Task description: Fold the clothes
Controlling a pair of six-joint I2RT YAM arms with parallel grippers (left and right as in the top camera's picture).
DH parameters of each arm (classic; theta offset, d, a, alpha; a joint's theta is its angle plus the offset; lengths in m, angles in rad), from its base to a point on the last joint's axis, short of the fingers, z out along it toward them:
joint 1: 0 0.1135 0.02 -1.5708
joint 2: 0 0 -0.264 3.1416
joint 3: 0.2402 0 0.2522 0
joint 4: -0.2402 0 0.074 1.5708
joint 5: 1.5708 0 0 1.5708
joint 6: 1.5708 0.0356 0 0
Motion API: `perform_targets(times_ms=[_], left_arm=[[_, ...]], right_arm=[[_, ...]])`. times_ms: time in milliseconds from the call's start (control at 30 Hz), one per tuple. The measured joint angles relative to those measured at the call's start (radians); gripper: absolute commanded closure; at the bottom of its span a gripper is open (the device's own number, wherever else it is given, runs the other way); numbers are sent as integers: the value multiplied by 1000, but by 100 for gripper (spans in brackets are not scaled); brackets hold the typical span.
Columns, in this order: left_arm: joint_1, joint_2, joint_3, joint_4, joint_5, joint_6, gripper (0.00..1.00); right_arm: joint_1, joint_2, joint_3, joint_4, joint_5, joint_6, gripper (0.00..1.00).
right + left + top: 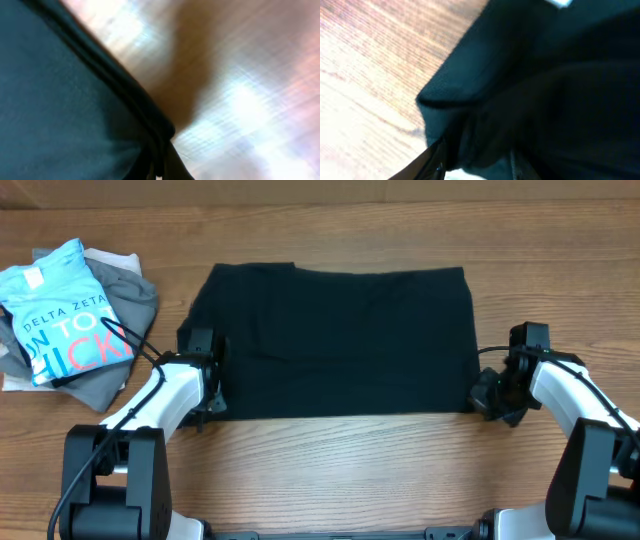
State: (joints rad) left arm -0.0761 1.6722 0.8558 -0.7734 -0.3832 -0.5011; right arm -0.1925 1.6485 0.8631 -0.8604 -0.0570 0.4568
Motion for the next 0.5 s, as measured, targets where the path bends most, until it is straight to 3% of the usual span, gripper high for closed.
perform_targets(times_ms=[33, 100, 200, 300, 433, 500], left_arm=[[0, 0, 1, -21, 5, 2, 52], [0, 0, 1, -64, 14, 3, 72], [0, 4, 1, -137, 33, 8, 76], [0, 10, 0, -177, 48, 10, 89], [0, 11, 0, -182, 51, 8, 96], [0, 11, 0, -186, 54, 7, 87]], right_arm=[[-2, 0, 0, -24, 17, 16, 96], [-14, 0, 0, -90, 68, 71, 96], [-24, 0, 0, -120, 110, 105, 96], [-24, 0, 0, -145, 138, 132, 96], [-24, -1, 0, -148, 151, 146, 96], [-24, -19, -1, -154, 155, 150, 96]])
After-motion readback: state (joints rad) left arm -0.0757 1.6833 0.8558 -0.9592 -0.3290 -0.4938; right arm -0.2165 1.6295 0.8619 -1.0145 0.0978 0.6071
